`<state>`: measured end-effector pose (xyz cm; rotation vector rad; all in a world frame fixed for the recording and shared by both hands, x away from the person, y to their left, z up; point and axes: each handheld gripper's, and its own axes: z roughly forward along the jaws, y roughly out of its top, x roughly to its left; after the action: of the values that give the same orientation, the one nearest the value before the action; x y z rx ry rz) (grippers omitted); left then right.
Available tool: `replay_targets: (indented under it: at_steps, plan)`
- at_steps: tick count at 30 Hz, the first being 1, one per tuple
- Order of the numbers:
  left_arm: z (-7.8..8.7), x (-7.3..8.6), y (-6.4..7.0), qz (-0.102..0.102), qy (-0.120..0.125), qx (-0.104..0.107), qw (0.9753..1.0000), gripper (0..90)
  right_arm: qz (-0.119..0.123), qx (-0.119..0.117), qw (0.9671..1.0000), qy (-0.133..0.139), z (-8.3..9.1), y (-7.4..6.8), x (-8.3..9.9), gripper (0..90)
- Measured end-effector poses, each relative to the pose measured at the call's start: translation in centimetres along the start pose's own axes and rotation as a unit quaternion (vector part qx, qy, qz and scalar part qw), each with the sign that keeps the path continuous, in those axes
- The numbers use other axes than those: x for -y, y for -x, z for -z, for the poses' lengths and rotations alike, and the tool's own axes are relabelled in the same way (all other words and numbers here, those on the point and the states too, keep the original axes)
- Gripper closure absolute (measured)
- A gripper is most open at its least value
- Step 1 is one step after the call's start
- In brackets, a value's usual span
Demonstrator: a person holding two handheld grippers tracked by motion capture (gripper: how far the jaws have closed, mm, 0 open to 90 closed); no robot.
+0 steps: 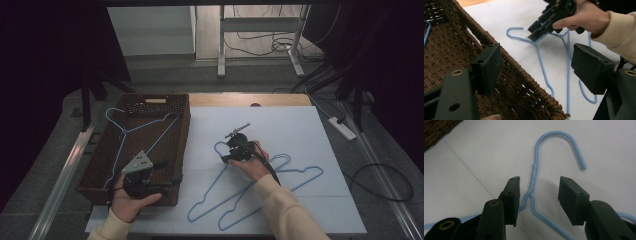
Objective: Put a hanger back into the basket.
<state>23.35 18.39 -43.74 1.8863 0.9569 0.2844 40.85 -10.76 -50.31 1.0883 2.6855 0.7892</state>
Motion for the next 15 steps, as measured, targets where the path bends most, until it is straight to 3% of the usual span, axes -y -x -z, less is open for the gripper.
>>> replay_targets:
  at_steps: [9, 12, 15]
  plan:
    - [0.0, 0.0, -0.1, 0.000, 0.000, -0.001, 1.0000, 25.4, 0.012, 0.012, 0.9997, -0.017, -1.4, -0.6, -0.9, 58.2]
    - [0.0, 0.0, 0.0, 0.000, -0.001, -0.001, 1.0000, 25.4, 0.025, 0.032, 0.9989, -0.026, -1.4, -1.1, -1.0, 66.5]
    - [-0.1, 0.0, 0.0, -0.002, -0.001, -0.002, 1.0000, 25.4, 0.023, 0.036, 0.9984, -0.036, -1.4, -1.5, -1.1, 77.6]
